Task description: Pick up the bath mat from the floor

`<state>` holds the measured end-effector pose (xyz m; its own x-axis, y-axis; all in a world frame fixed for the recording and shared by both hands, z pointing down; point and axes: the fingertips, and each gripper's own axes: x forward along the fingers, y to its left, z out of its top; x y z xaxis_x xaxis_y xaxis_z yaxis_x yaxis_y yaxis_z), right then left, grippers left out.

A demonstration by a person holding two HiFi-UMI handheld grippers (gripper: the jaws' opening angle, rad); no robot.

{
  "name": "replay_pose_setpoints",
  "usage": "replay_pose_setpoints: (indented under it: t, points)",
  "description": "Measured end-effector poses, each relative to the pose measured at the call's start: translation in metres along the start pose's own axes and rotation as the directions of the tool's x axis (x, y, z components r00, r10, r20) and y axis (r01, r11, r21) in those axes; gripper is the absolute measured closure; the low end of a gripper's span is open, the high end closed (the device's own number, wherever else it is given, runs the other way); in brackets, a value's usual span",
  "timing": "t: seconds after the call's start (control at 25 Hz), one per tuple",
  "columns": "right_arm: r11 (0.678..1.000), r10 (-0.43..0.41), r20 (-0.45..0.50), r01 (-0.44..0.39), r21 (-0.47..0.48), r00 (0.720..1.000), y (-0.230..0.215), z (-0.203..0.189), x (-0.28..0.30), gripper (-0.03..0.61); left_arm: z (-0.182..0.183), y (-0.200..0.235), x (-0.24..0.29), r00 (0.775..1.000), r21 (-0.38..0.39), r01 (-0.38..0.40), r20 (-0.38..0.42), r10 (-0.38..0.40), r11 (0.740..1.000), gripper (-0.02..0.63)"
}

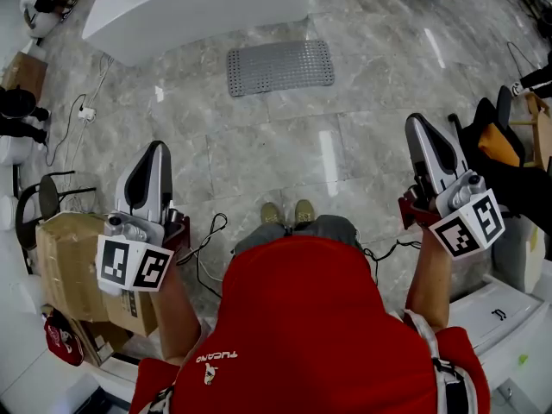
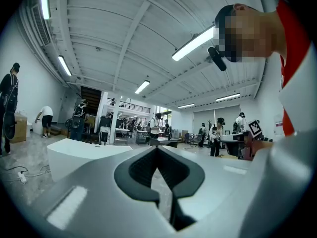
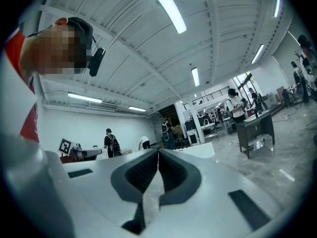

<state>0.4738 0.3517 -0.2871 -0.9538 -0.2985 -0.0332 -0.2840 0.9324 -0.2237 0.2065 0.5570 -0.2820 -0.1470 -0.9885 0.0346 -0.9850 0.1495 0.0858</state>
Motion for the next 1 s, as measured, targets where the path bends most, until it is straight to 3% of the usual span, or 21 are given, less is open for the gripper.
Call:
replay_pose_setpoints:
  t: [0.52,1.0]
  points:
    - [0.999,0.026,0.003,-0.026,-0.027,1.000,-0.043,0.007,-0.005,0.575,0.007,-0.017,0.031,0.999,0.048,-0.042,0.009,0.041,0.998,0.608]
    - [0.998,0.041,-0.022,-0.042,-0.051,0.999,-0.054,0.001,0.019,0.575,0.003,0.001,0.047,0.997,0.044,-0.072,0.021,0.072,0.996,0.609]
